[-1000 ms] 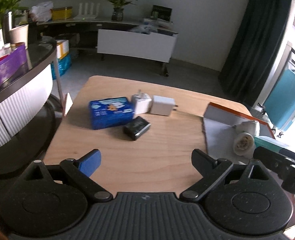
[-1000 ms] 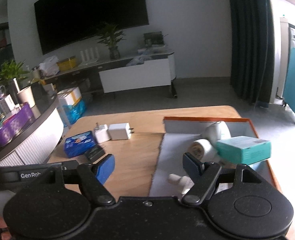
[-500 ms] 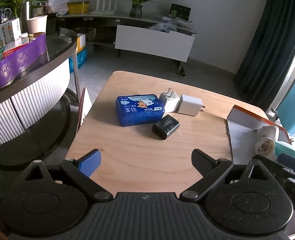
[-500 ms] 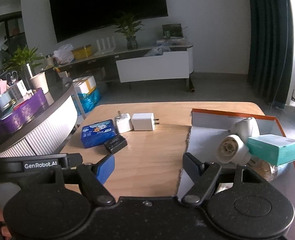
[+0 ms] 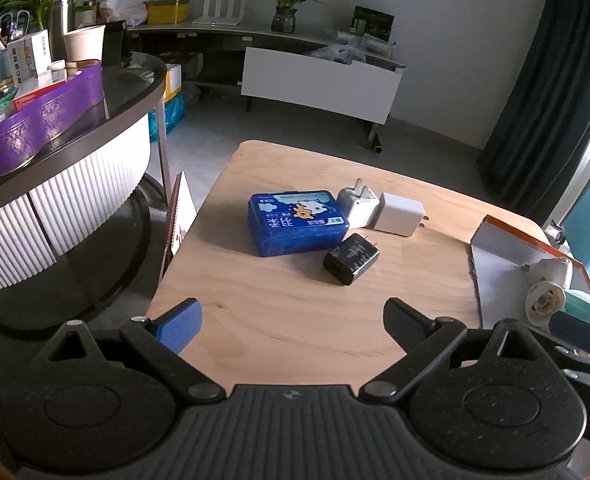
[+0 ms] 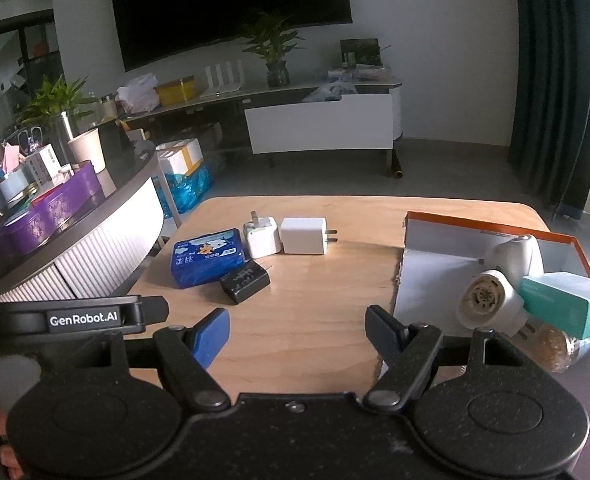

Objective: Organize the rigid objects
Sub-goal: 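Grasp the blue tissue pack with the left gripper while the right grasps the black UGREEN charger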

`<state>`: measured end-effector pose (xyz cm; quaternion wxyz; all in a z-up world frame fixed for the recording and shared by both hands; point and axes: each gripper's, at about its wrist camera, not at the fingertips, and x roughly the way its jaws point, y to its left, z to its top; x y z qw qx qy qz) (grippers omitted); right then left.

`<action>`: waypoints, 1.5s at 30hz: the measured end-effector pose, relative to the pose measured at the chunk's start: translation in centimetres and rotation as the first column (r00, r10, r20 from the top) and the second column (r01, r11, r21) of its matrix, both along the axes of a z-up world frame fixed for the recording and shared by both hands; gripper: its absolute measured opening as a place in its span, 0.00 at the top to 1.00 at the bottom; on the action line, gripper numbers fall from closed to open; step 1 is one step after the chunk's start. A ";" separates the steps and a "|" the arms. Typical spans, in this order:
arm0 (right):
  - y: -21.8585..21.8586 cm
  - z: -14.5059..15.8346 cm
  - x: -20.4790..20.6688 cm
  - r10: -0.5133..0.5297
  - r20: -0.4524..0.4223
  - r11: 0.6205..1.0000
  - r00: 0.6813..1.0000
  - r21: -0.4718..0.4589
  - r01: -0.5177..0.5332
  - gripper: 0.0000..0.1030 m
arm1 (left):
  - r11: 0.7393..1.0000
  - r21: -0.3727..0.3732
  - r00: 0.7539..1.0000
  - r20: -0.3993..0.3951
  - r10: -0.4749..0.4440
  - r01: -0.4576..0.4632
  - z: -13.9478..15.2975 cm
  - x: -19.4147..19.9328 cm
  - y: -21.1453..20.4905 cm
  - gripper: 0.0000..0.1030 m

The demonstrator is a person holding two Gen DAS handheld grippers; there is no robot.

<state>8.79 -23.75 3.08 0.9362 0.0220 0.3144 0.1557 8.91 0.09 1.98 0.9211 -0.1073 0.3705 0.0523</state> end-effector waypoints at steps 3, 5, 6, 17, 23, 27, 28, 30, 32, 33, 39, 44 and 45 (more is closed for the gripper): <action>0.3 -0.2 0.3 0.010 -0.005 1.000 1.000 -0.004 -0.010 0.14 | 1.000 0.001 1.000 -0.006 0.007 -0.007 -0.2 0.3 0.3 0.03; 0.6 -0.2 0.5 0.014 -0.008 1.000 1.000 -0.005 -0.014 0.14 | 1.000 0.002 1.000 -0.008 0.010 -0.010 -0.2 0.4 0.4 0.03; 0.7 -0.3 0.6 0.016 -0.010 1.000 1.000 -0.005 -0.016 0.14 | 1.000 0.002 1.000 -0.010 0.011 -0.011 -0.3 0.5 0.5 0.03; 1.4 -1.1 1.9 0.034 -0.025 0.999 0.999 -0.007 -0.034 0.14 | 0.999 -0.007 0.999 -0.019 0.039 -0.039 -1.1 2.2 1.3 0.01; 1.6 -1.6 2.5 0.037 -0.034 0.999 0.999 -0.002 -0.037 0.14 | 0.998 -0.016 0.998 -0.015 0.064 -0.064 -1.3 5.1 1.6 0.00; 1.5 -1.9 2.7 0.038 -0.038 0.999 0.999 0.001 -0.038 0.14 | 0.997 -0.024 0.997 -0.021 0.079 -0.079 -1.7 7.8 1.5 0.00; 1.4 -2.0 2.7 0.039 -0.038 0.999 0.998 0.001 -0.039 0.14 | 0.996 -0.028 0.997 -0.024 0.078 -0.079 -1.8 8.6 1.5 0.00; 1.4 -2.2 2.9 0.039 -0.040 0.999 0.998 0.002 -0.039 0.14 | 0.997 -0.024 0.996 -0.038 0.077 -0.078 -2.2 10.1 1.2 0.00; 1.3 -2.3 3.0 0.041 -0.040 0.999 0.998 0.003 -0.041 0.14 | 0.996 -0.005 0.995 -0.055 0.084 -0.085 -2.9 11.3 0.9 0.00; 1.3 -2.3 3.0 0.040 -0.041 0.999 0.998 0.005 -0.040 0.14 | 0.996 -0.002 0.994 -0.063 0.089 -0.089 -3.2 11.8 0.9 0.00; 1.3 -2.8 3.6 0.042 -0.048 0.999 0.998 0.007 -0.042 0.14 | 0.997 0.002 0.993 -0.092 0.076 -0.076 -4.4 14.1 1.0 0.00; 1.6 -3.2 4.1 0.047 -0.061 0.999 0.997 0.010 -0.047 0.14 | 0.999 0.025 0.992 -0.114 0.051 -0.048 -5.4 15.0 1.1 0.00; 1.6 -3.2 4.2 0.050 -0.062 0.999 0.997 0.007 -0.050 0.14 | 0.998 0.042 0.994 -0.103 0.043 -0.039 -5.5 14.8 1.1 0.01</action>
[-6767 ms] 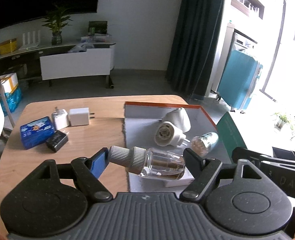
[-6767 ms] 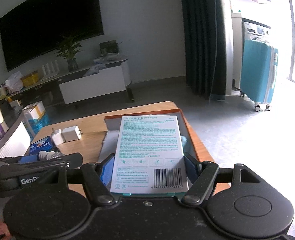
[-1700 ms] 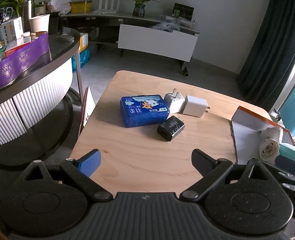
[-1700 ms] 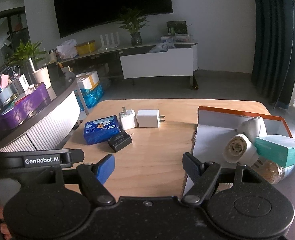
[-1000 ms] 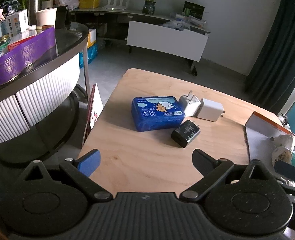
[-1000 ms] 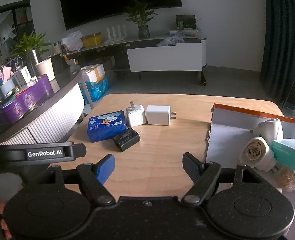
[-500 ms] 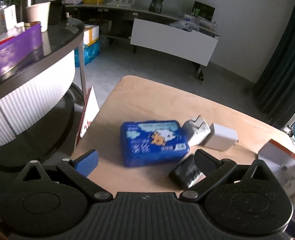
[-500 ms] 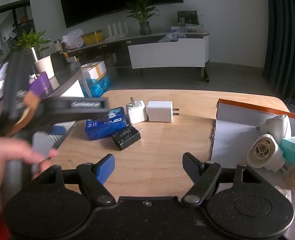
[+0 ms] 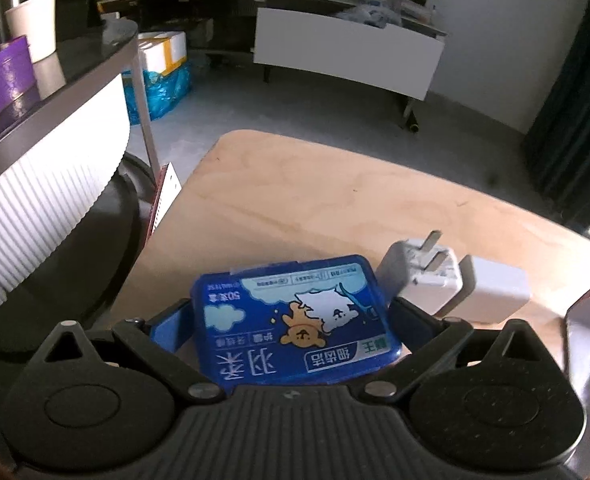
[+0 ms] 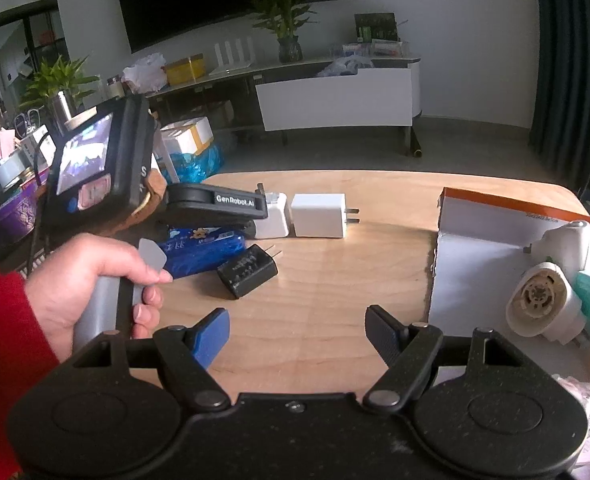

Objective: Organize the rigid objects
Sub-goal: 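Grasp the blue tissue pack with the left gripper while the right grasps the black UGREEN charger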

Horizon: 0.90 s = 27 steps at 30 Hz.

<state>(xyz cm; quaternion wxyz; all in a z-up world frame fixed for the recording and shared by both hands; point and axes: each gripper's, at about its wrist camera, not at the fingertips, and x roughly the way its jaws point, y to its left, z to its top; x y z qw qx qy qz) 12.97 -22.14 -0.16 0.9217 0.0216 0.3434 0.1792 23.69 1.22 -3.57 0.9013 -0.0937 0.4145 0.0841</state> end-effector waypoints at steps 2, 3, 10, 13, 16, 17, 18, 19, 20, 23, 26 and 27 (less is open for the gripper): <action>0.1 -0.1 0.2 0.008 0.002 1.000 1.000 -0.003 -0.008 0.14 | 0.999 0.021 0.999 0.027 -0.025 0.025 -0.2 -0.4 0.0 0.03; 0.1 -0.2 0.4 0.012 0.003 1.000 1.000 -0.004 -0.012 0.14 | 0.999 0.025 0.998 0.039 -0.042 0.041 -0.2 -0.7 0.1 0.04; 2.3 -0.9 2.5 0.178 0.014 0.983 0.984 -0.058 -0.177 0.14 | 0.995 0.026 0.993 0.073 -0.095 0.093 0.8 -3.9 1.7 0.04; 3.8 -1.3 3.7 0.259 0.031 0.962 0.965 -0.096 -0.255 0.14 | 0.996 0.015 0.992 0.091 -0.088 0.087 1.5 -5.6 2.5 0.04; 4.9 -2.0 5.7 0.291 0.034 0.950 0.956 -0.129 -0.284 0.14 | 0.997 0.006 0.991 0.106 -0.082 0.081 2.0 -7.2 3.2 0.04; 5.1 -2.2 6.3 0.302 0.033 0.947 0.953 -0.126 -0.296 0.14 | 0.997 0.006 0.991 0.108 -0.081 0.081 2.2 -7.6 3.2 0.04; 5.3 -2.5 7.0 0.319 0.016 0.941 0.947 -0.120 -0.315 0.13 | 0.997 0.005 0.991 0.113 -0.077 0.077 2.3 -8.0 3.3 0.04; 5.6 -2.8 7.7 0.331 0.003 0.936 0.944 -0.124 -0.328 0.13 | 0.997 -0.002 0.990 0.118 -0.075 0.076 2.4 -8.2 3.4 0.04; 5.9 -3.2 8.2 0.331 0.009 0.935 0.944 -0.139 -0.326 0.13 | 0.997 -0.011 0.990 0.121 -0.074 0.076 2.4 -8.4 3.6 0.04; 6.4 -4.2 9.6 0.346 -0.001 0.927 0.938 -0.151 -0.342 0.13 | 0.997 -0.034 0.989 0.132 -0.067 0.072 2.4 -9.0 3.8 0.04; 6.7 -5.0 10.4 0.365 -0.007 0.921 0.931 -0.141 -0.362 0.11 | 0.996 -0.036 0.988 0.131 -0.075 0.081 2.3 -9.1 3.7 0.04; 6.8 -5.1 10.4 0.373 -0.003 0.920 0.928 -0.132 -0.370 0.12 | 0.996 -0.028 0.988 0.131 -0.078 0.082 2.2 -9.0 3.7 0.03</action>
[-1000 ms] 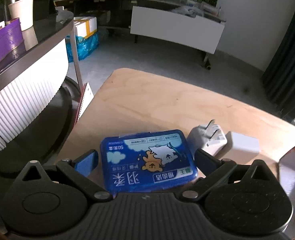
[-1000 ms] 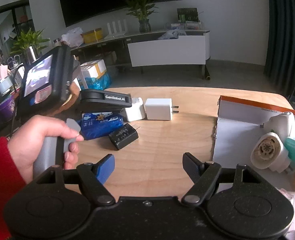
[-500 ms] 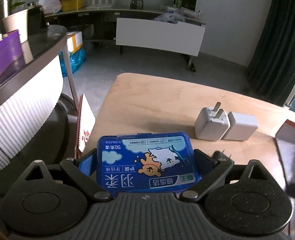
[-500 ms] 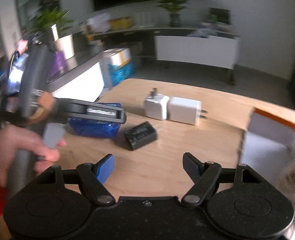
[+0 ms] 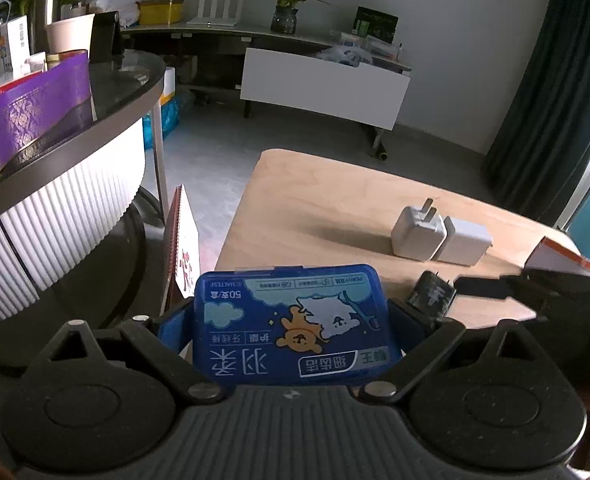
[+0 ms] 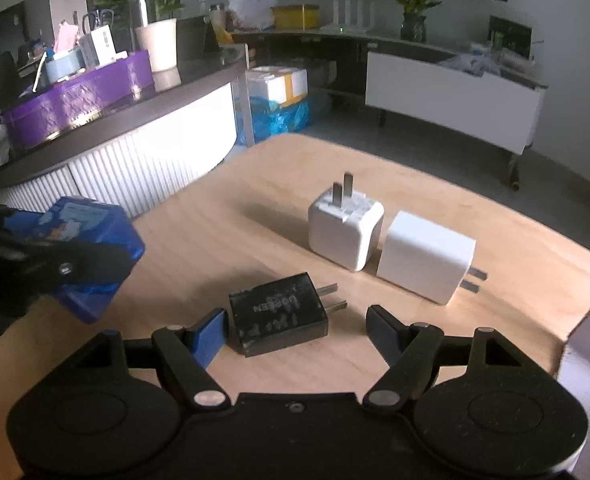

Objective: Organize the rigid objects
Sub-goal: 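Grasp the blue tissue pack with the left gripper while the right grasps the black UGREEN charger, then carry the blue tissue pack and black charger toward the orange-rimmed box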

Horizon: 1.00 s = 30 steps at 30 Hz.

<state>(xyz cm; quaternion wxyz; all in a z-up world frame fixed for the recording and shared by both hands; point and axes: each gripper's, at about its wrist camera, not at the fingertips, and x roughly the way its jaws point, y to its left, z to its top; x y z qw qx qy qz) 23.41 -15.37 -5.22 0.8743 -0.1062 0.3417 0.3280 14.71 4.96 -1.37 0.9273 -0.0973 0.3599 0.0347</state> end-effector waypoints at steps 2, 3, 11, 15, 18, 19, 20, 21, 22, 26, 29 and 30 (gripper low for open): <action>0.0 0.0 -0.2 0.000 0.010 1.000 1.000 0.020 0.000 0.23 | 1.000 -0.010 1.000 0.002 -0.004 0.004 -0.1 -0.3 0.1 0.04; 0.0 0.1 -0.3 0.000 0.010 1.000 1.000 0.025 -0.001 0.28 | 1.000 -0.014 1.000 0.004 -0.004 0.004 -0.1 -0.2 0.1 0.04; -1.2 1.9 -3.8 -0.096 0.037 0.995 0.995 0.044 0.094 0.29 | 1.000 -0.008 1.000 0.013 0.000 0.000 0.3 -1.2 -0.2 0.04; -2.9 3.9 -6.5 -0.179 0.074 0.982 0.981 0.072 0.174 0.29 | 1.000 -0.002 1.000 0.024 -0.006 0.006 0.9 -2.3 -0.9 0.04; -4.2 5.5 -8.9 -0.234 0.095 0.969 0.968 0.102 0.225 0.29 | 1.000 0.003 0.999 0.038 -0.014 0.014 1.6 -3.4 -1.6 0.04; -4.5 5.8 -9.5 -0.245 0.094 0.967 0.965 0.099 0.235 0.29 | 1.000 0.009 0.999 0.042 -0.019 0.019 1.7 -3.8 -1.9 0.04; -4.8 6.2 -10.2 -0.261 0.096 0.963 0.961 0.093 0.252 0.29 | 1.000 0.014 0.999 0.046 -0.025 0.024 1.9 -4.2 -2.3 0.04; -5.1 6.4 -10.9 -0.282 0.101 0.957 0.954 0.096 0.273 0.29 | 0.999 0.016 0.998 0.052 -0.032 0.031 2.1 -4.6 -2.6 0.04; -5.6 6.8 -11.7 -0.305 0.096 0.949 0.947 0.110 0.295 0.29 | 0.999 0.018 0.998 0.058 -0.038 0.037 2.4 -5.1 -3.0 0.04; -7.4 7.7 -13.9 -0.365 0.079 0.925 0.928 0.146 0.351 0.29 | 0.998 0.037 0.995 0.075 -0.061 0.058 3.2 -6.6 -4.5 0.04; -8.1 8.2 -15.5 -0.392 0.086 0.914 0.916 0.144 0.378 0.29 | 0.997 0.044 0.993 0.089 -0.072 0.069 3.7 -7.7 -5.5 0.04; -8.3 8.4 -15.9 -0.401 0.085 0.910 0.912 0.151 0.386 0.29 | 0.996 0.047 0.993 0.093 -0.077 0.073 3.8 -7.9 -5.8 0.04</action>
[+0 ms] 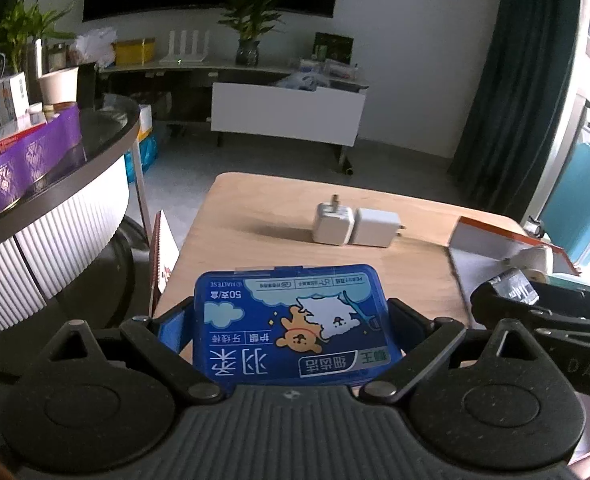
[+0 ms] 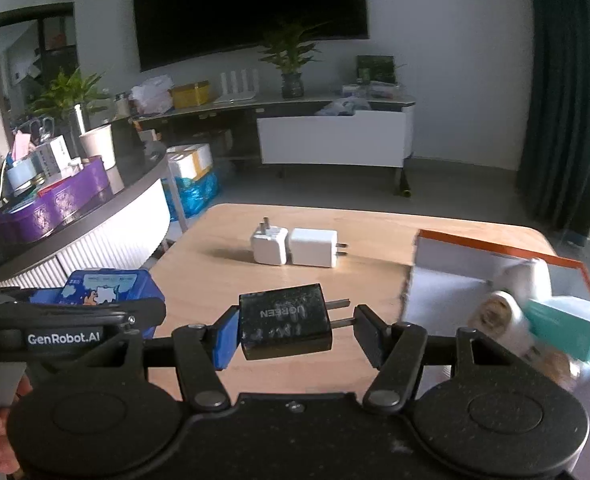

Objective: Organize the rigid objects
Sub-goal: 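Carry the blue tissue pack and black charger toward the orange-rimmed box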

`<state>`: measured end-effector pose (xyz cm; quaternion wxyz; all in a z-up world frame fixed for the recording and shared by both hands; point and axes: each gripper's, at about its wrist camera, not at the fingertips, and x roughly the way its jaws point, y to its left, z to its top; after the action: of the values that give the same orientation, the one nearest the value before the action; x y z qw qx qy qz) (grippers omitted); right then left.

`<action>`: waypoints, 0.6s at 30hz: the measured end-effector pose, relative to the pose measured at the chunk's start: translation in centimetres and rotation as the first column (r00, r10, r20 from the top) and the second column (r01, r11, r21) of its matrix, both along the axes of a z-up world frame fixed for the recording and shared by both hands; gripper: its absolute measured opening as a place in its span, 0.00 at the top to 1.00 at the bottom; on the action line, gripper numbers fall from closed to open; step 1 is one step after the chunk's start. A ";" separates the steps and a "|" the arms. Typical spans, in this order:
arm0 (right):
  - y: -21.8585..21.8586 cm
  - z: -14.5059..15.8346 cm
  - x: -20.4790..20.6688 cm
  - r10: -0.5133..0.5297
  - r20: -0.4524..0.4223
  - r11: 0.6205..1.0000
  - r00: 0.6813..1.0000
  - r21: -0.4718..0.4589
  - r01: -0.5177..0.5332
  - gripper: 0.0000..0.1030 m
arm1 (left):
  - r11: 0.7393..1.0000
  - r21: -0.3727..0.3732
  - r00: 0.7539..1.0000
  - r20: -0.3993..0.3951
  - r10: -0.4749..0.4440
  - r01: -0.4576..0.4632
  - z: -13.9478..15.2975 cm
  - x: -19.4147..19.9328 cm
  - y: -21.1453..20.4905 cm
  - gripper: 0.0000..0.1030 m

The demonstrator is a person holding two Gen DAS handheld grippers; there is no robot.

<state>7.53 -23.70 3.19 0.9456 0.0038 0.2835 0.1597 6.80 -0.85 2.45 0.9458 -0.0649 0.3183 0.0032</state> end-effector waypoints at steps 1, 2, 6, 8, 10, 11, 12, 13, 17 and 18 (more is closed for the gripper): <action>-0.3 0.2 -0.4 -0.012 0.000 1.000 1.000 0.002 0.012 0.29 | 1.000 0.004 1.000 0.004 -0.006 0.006 0.1 -0.3 -0.3 0.04; -0.5 0.3 -0.9 -0.019 0.002 1.000 1.000 0.003 0.019 0.29 | 1.000 0.008 1.000 0.009 -0.013 0.013 0.3 -0.6 -0.6 0.04; -1.4 0.8 -2.2 -0.040 0.015 0.999 0.999 0.021 0.040 0.29 | 0.999 0.021 0.999 0.023 -0.026 0.026 0.6 -1.7 -1.5 0.04; -1.9 0.9 -2.9 -0.049 0.017 0.999 0.999 0.023 0.049 0.29 | 0.999 0.018 0.999 0.024 -0.028 0.028 0.6 -2.1 -1.6 0.03; -2.3 1.0 -3.4 -0.059 0.021 0.998 0.998 0.023 0.058 0.29 | 0.999 0.020 0.999 0.027 -0.029 0.029 0.8 -2.5 -1.8 0.04; -2.5 1.1 -3.7 -0.067 0.021 0.998 0.998 0.021 0.066 0.29 | 0.999 0.020 0.999 0.028 -0.030 0.029 0.8 -2.7 -1.9 0.04; -2.7 1.1 -4.0 -0.075 0.022 0.997 0.997 0.022 0.074 0.29 | 0.999 0.018 0.999 0.028 -0.031 0.031 0.8 -2.8 -2.0 0.04; -2.8 1.2 -4.3 -0.076 0.024 0.997 0.997 0.027 0.076 0.29 | 0.999 0.014 0.999 0.028 -0.033 0.033 0.9 -3.0 -2.0 0.04; -3.1 1.3 -5.5 -0.079 0.030 0.997 0.996 0.025 0.078 0.29 | 0.999 0.014 0.999 0.029 -0.037 0.036 1.0 -3.7 -2.4 0.03; -3.1 1.3 -5.8 -0.080 0.030 0.997 0.996 0.027 0.079 0.29 | 0.999 0.013 0.999 0.029 -0.038 0.038 1.0 -3.8 -2.5 0.03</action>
<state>1.77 -26.84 4.49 0.9554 0.0246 0.2663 0.1256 2.97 -3.37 3.41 0.9507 -0.0529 0.3054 -0.0137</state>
